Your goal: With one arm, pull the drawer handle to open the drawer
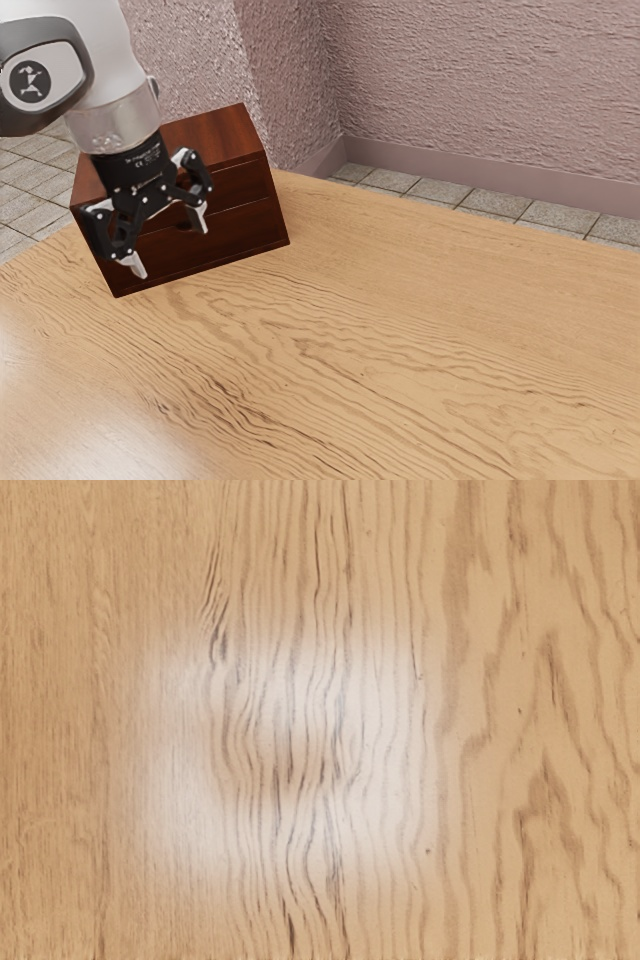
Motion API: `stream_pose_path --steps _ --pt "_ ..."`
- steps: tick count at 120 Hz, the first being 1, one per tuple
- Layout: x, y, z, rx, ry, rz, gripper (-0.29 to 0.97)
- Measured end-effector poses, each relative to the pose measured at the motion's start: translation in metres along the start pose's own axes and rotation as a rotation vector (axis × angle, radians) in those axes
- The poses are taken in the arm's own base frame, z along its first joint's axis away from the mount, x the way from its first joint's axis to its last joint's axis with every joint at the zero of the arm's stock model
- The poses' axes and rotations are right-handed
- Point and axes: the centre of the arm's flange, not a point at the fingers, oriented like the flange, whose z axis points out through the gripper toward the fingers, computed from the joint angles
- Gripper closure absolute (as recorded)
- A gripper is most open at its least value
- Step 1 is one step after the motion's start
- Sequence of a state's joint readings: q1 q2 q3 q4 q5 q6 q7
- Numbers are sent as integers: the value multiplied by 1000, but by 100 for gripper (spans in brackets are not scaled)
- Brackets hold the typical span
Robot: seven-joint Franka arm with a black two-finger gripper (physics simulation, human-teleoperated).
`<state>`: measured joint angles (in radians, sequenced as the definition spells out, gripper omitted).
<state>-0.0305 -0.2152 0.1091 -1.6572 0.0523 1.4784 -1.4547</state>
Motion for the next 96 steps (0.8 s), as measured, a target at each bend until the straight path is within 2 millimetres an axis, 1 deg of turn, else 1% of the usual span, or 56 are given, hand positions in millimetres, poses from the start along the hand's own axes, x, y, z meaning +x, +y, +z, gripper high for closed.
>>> stream_pose_path --steps 6,14,18,25,33,37,40,44,48,52,56,64,69,89,96 --pt "2 1 5 2 0 -8 0" --pt "3 -1 6 -5 0 -16 0" --pt "7 -2 13 5 -1 -25 0" --pt "18 -10 21 19 1 -53 0" --pt "45 -16 27 27 2 -118 0" --pt "53 -9 32 35 6 -136 0" --pt "58 -2 31 32 10 -147 0" --pt "63 12 19 3 23 -156 0" --pt "60 20 6 -25 30 -151 0" --pt "58 25 -1 -43 32 -148 0" --pt "60 32 -1 -47 31 -154 0" --pt "76 46 5 -53 33 -185 0" --pt "86 48 6 -65 35 -206 0" --pt "120 41 9 -97 37 -286 0" --pt "134 42 15 -95 39 -316 0"
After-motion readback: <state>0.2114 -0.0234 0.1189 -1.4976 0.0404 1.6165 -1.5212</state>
